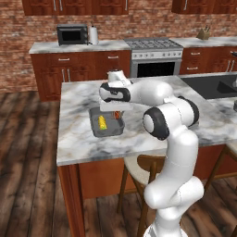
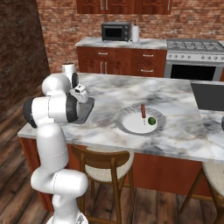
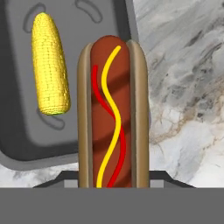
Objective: Place one cooked food and one vegetable from the large plate to each tupperware container.
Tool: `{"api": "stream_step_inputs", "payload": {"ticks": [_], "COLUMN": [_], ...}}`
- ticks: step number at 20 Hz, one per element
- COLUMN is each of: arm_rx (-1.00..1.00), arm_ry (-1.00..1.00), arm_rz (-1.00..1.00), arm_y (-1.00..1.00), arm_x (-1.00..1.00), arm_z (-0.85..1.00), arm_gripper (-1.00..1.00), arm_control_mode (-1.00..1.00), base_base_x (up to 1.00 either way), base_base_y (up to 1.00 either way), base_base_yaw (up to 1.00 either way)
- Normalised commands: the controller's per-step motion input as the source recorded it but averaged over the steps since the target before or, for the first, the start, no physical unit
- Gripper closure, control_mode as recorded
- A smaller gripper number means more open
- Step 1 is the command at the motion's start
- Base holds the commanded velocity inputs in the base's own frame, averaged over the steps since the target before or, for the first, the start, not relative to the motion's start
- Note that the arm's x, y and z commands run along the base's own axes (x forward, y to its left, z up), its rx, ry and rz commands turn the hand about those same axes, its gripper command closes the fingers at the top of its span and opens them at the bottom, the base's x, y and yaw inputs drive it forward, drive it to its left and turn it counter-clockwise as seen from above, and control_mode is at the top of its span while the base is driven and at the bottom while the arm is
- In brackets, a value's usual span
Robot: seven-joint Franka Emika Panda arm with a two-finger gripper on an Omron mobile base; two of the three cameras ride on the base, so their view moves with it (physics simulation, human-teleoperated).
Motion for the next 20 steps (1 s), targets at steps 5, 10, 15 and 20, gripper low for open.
{"api": "stream_step_inputs", "payload": {"ticks": [5,10,15,20], "arm_rx": [0.01,0.02,-0.03,-0.1], "arm_ry": [-0.05,0.0,0.09,0.04], "arm_rz": [0.01,0.07,0.04,0.0], "arm_y": [0.06,0.01,0.01,0.07], "arm_x": [0.19,0.42,0.41,0.34], "arm_z": [-0.17,-0.15,0.0,-0.02], "arm_gripper": [1.0,1.0,1.0,1.0], "arm_control_mode": [-1.0,-1.0,-1.0,-1.0], "base_base_x": [0.0,0.0,0.0,0.0], "base_base_y": [0.0,0.0,0.0,0.0], "base_base_yaw": [0.0,0.0,0.0,0.0]}}
